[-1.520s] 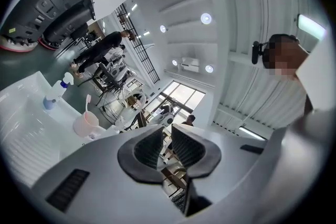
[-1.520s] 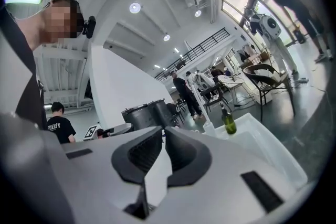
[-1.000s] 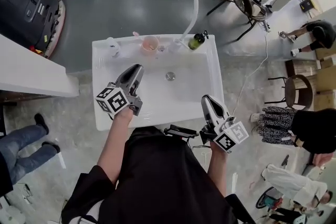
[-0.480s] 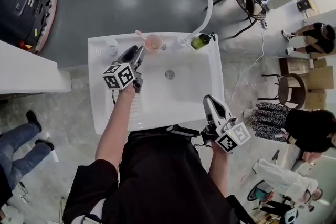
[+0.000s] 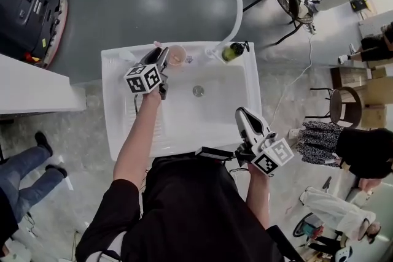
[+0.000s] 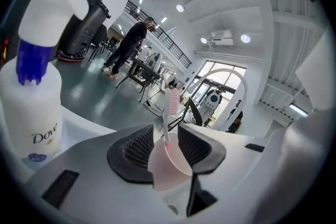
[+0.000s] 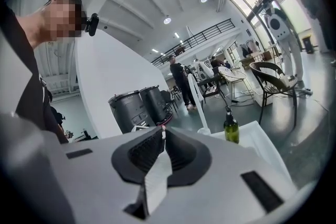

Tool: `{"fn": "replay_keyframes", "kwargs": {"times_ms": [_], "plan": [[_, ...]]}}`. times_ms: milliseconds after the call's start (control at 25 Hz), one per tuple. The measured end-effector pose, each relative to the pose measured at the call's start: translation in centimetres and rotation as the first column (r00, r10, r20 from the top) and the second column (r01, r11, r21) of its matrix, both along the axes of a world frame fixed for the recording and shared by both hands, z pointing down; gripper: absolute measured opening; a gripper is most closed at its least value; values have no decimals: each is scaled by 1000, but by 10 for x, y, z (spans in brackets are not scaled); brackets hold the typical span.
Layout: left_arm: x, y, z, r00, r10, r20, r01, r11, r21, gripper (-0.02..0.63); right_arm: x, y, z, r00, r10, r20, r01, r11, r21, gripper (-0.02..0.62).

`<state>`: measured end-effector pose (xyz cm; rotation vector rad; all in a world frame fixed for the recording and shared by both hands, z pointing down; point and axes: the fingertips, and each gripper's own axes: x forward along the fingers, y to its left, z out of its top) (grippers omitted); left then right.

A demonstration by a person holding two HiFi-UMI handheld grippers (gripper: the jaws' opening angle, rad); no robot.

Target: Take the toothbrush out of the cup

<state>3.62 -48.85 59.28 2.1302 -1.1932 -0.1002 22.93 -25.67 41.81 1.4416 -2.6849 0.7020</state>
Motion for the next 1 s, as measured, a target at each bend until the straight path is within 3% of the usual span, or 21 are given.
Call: {"fn": "replay_keyframes", "kwargs": {"times_ms": [200, 360, 680, 880, 1000], "plan": [[1, -4, 2, 999, -18, 44, 17, 1000, 6, 128, 11, 1, 1, 1000, 0, 11, 0, 1000, 5, 6], [-1, -3, -8, 997, -46, 55, 43, 997, 56, 37, 18, 0, 2, 1000, -1, 18, 1, 1000, 6, 6], [-5, 2, -37, 995, -72, 64, 61, 984, 165, 28, 25, 0, 1, 999, -15, 30, 14, 1000, 21, 6], [-8, 11, -85, 998, -60, 19, 53, 963, 264, 25, 29, -4, 0, 999, -32, 41, 31, 999, 25, 6], [1, 24, -118, 998, 24, -53, -6, 950, 311, 25, 31, -7, -1, 998, -49, 50, 47, 998, 30, 6]]}}
